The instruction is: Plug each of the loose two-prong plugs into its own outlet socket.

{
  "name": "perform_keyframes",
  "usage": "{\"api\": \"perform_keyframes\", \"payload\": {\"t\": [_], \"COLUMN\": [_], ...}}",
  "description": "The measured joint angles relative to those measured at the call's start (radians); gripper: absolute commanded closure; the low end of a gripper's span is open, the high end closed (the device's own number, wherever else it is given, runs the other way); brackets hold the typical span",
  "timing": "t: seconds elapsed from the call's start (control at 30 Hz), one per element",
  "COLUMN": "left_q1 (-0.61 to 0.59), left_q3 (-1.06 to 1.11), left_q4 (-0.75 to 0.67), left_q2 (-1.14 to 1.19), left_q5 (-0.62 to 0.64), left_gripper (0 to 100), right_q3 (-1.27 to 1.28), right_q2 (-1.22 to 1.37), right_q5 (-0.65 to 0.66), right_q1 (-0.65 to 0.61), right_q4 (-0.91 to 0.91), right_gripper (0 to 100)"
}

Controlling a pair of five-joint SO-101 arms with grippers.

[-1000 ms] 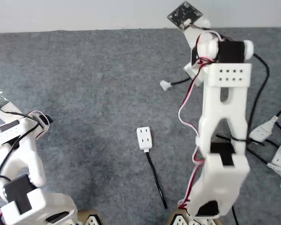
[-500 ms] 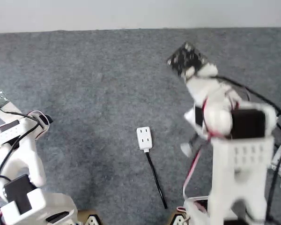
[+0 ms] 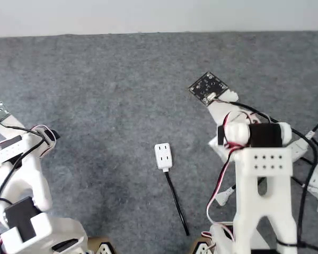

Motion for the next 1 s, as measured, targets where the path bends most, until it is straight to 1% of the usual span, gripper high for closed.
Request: {"api": "perform_keyframes", "payload": {"t": [0.13, 0.37, 0.5, 0.63, 0.67, 0.73, 0.83, 0.93, 1.0], "left_q1": [0.0, 0.0, 0.0, 0.0, 0.0, 0.0, -0.002, -0.002, -0.002], "left_q3": [0.0, 0.0, 0.0, 0.0, 0.0, 0.0, 0.0, 0.0, 0.0], "left_q4": [0.0, 0.0, 0.0, 0.0, 0.0, 0.0, 0.0, 0.0, 0.0], "left_q2": [0.0, 0.0, 0.0, 0.0, 0.0, 0.0, 0.0, 0.0, 0.0], "left_q5": [0.0, 0.0, 0.0, 0.0, 0.0, 0.0, 0.0, 0.0, 0.0], "left_gripper": [70, 70, 70, 70, 70, 70, 70, 70, 70], "right_q3": [0.048, 0.066, 0.066, 0.066, 0.066, 0.066, 0.055, 0.002, -0.051], "right_q2": [0.078, 0.252, 0.358, 0.479, 0.508, 0.569, 0.664, 0.753, 0.783], "right_q5": [0.014, 0.011, -0.035, -0.051, -0.051, -0.054, -0.057, -0.061, -0.103], "right_q1": [0.058, 0.063, 0.063, 0.063, 0.063, 0.051, 0.051, 0.049, 0.046], "right_q4": [-0.195, -0.516, -0.701, -0.838, -0.865, -0.899, -0.908, -0.918, -0.919], "right_gripper": [99.0, 99.0, 99.0, 97.8, 95.4, 87.5, 78.8, 79.6, 80.8]}}
